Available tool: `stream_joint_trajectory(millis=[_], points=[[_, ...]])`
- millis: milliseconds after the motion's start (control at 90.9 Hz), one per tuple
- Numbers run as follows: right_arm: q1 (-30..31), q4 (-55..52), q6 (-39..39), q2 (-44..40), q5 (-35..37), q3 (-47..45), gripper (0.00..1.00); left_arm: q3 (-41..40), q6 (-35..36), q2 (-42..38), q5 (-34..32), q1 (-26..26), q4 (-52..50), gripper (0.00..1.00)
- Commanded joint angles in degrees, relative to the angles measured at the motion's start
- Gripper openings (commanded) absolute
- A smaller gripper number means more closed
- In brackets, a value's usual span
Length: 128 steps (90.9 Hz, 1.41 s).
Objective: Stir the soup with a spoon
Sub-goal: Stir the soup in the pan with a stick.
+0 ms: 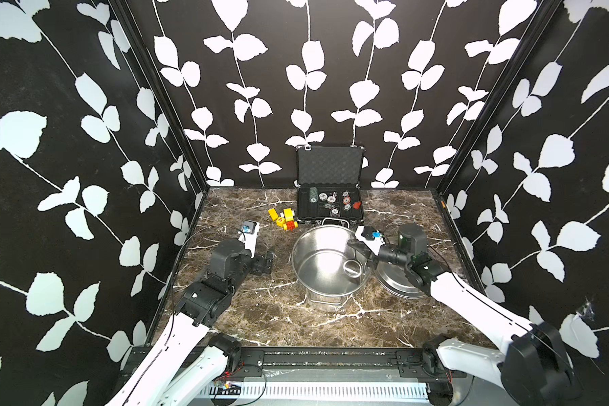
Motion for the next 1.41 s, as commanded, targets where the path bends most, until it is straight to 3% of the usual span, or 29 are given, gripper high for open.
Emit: stream_joint_trajectory(millis=[0, 143, 308, 528, 671, 869, 1045, 1210, 1397], points=[[0.94, -2.25, 1.79, -3.86, -0.48, -1.68, 0.0, 0.33, -0.54, -0.03, 0.89, -0.12, 2.01, 0.99], [4.86, -3.88, 2.84, -7.64, 0.97, -2.99, 0.0, -0.11, -0.86, 0.02, 1.02, -0.14, 2.26, 0.99], [12.56, -3.69, 2.29, -6.32, 3.28, -1.31, 0.0, -0.15, -1.19, -0.08, 1.2, -0.13, 2.54, 0.99], [22.23, 0.15, 0.28, 3.13, 6.13, 6.18, 0.0, -0.52, -1.28, -1.11, 0.76, -0.12, 1.7, 0.99], [25.19, 2.25, -0.56, 12.85, 4.42, 13.0, 0.0, -0.96, -1.23, -2.46, 0.08, -0.12, 1.05, 0.99], [24.82, 3.66, -2.36, 23.46, 6.44, 22.37, 0.0, -1.53, -1.24, -4.21, -0.9, -0.16, 0.02, 0.99], [20.62, 6.55, -1.16, 31.02, 6.74, 28.43, 0.0, -1.36, -1.04, -4.79, -1.34, -0.16, -0.69, 0.99], [15.66, 10.07, 0.74, 32.6, 5.21, 28.47, 0.0, -1.36, -1.11, -5.42, -1.43, -0.12, -1.33, 0.99], [10.53, 11.23, 0.91, 27.74, 5.91, 22.04, 0.0, -1.54, -0.71, -5.63, -1.99, -0.12, -1.39, 0.99]])
